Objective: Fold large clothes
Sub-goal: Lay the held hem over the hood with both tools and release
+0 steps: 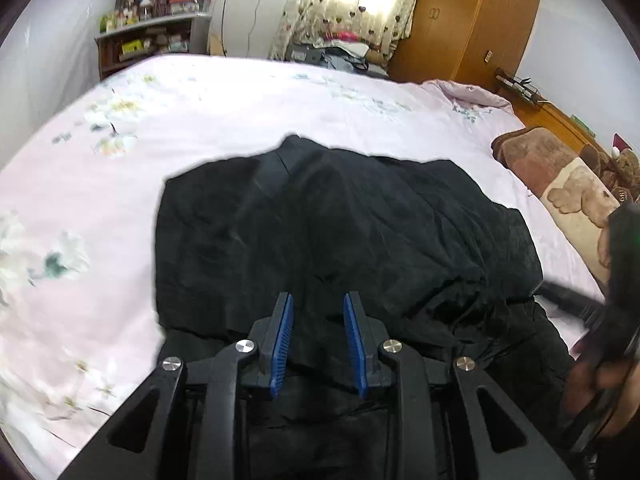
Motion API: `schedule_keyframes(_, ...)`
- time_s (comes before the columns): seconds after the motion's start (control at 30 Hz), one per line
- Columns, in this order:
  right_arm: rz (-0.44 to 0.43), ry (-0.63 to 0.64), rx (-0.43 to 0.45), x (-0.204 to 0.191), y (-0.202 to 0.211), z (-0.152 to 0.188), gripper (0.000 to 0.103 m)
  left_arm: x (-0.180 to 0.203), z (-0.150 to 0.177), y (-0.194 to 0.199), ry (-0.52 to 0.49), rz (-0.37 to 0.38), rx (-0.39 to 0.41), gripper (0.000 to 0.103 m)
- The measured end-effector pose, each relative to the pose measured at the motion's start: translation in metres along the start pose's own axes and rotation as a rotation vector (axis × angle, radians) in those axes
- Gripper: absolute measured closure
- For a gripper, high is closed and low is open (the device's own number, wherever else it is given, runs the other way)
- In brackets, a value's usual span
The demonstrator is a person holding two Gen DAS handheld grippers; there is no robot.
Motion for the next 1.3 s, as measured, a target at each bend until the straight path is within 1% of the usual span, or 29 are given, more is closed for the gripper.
schedule_keyframes(0.07, 0.014, 0.011, -0.06, -0.003, -0.02, 0.02, 0.07, -0.001, 0.015, -0.014, -0.015, -0.004, -0.041, 0.075)
schedule_keyframes(0.1, 0.03, 0.013, -0.082, 0.0, -0.03, 0.03, 0.07, 0.0, 0.023, -0.025, -0.026, -0.022, -0.066, 0.075)
schedule_keyframes(0.13, 0.048, -0.001, -0.095, 0.006, -0.041, 0.038, 0.072, -0.005, 0.033, -0.039, -0.017, -0.028, -0.1, 0.075)
schedule_keyframes(0.2, 0.048, -0.031, -0.097, 0.012, -0.052, 0.042, 0.073, -0.013, 0.041, -0.053, -0.012, -0.027, -0.105, 0.076)
schedule_keyframes(0.23, 0.059, -0.029, -0.101, 0.014, -0.057, 0.044, 0.076, -0.015, 0.042, -0.058, -0.011, -0.033, -0.104, 0.076)
schedule_keyframes(0.3, 0.087, 0.008, -0.113, 0.012, -0.063, 0.046, 0.077, -0.016, 0.043, -0.061, -0.017, -0.051, -0.099, 0.077)
schedule_keyframes(0.37, 0.107, 0.032, -0.112, 0.011, -0.06, 0.048, 0.077, -0.016, 0.045, -0.061, -0.043, -0.067, -0.089, 0.077)
schedule_keyframes(0.43, 0.116, 0.041, -0.113, 0.005, -0.063, 0.047, 0.077, -0.015, 0.043, -0.059, -0.045, -0.072, -0.095, 0.077)
schedule_keyframes(0.5, 0.12, 0.028, -0.127, 0.001, -0.058, 0.04, 0.077, -0.011, 0.038, -0.049, -0.05, -0.075, -0.108, 0.077)
schedule_keyframes(0.53, 0.127, 0.019, -0.124, -0.003, -0.048, 0.035, 0.076, -0.009, 0.033, -0.038, -0.048, -0.071, -0.099, 0.077)
schedule_keyframes(0.57, 0.125, 0.011, -0.101, -0.006, -0.035, 0.028, 0.075, -0.006, 0.029, -0.029, -0.046, -0.066, -0.082, 0.077)
schedule_keyframes(0.6, 0.112, 0.005, -0.061, -0.011, -0.021, 0.022, 0.075, -0.004, 0.026, -0.018, -0.043, -0.057, -0.06, 0.077)
schedule_keyframes(0.63, 0.098, 0.004, -0.038, -0.013, -0.013, 0.016, 0.075, -0.001, 0.024, -0.008, -0.034, -0.036, -0.036, 0.077)
schedule_keyframes(0.7, 0.079, 0.006, 0.0, -0.021, 0.001, 0.012, 0.075, 0.006, 0.023, 0.003, -0.021, -0.002, -0.004, 0.077)
schedule_keyframes(0.73, 0.075, 0.01, 0.004, -0.022, 0.004, 0.014, 0.075, 0.011, 0.024, 0.003, -0.025, 0.01, 0.001, 0.077)
schedule_keyframes(0.77, 0.071, 0.018, -0.012, -0.023, 0.0, 0.018, 0.075, 0.014, 0.026, -0.001, -0.037, 0.011, -0.004, 0.076)
schedule_keyframes(0.83, 0.095, 0.033, -0.086, -0.02, -0.021, 0.032, 0.075, 0.01, 0.04, -0.021, -0.062, -0.015, -0.059, 0.076)
schedule_keyframes(0.87, 0.101, 0.034, -0.124, -0.012, -0.03, 0.043, 0.075, 0.01, 0.046, -0.035, -0.059, -0.023, -0.093, 0.076)
schedule_keyframes(0.9, 0.098, 0.03, -0.14, -0.009, -0.033, 0.052, 0.075, 0.005, 0.054, -0.043, -0.059, -0.027, -0.106, 0.076)
schedule_keyframes(0.97, 0.087, 0.025, -0.131, -0.008, -0.038, 0.054, 0.075, 0.004, 0.055, -0.047, -0.065, -0.027, -0.094, 0.076)
schedule_keyframes(1.1, 0.095, 0.038, -0.124, -0.011, -0.044, 0.056, 0.075, 0.001, 0.053, -0.048, -0.067, -0.033, -0.095, 0.076)
schedule_keyframes(1.2, 0.093, 0.019, -0.135, -0.012, -0.04, 0.053, 0.075, 0.006, 0.049, -0.036, -0.081, -0.038, -0.102, 0.076)
schedule_keyframes(1.3, 0.122, 0.039, -0.112, -0.014, -0.007, 0.05, 0.072, 0.005, 0.043, -0.01, -0.093, -0.039, -0.07, 0.076)
Point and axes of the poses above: each gripper's, at about its wrist camera, not at the fingertips, and y roughly against the way its jaws point, x to its right, z to its underside, the point moved 7 cm from there along -y, roughly the way its jaws point, and after that the axes turned 9 degrees about x, right-handed, at the moved point
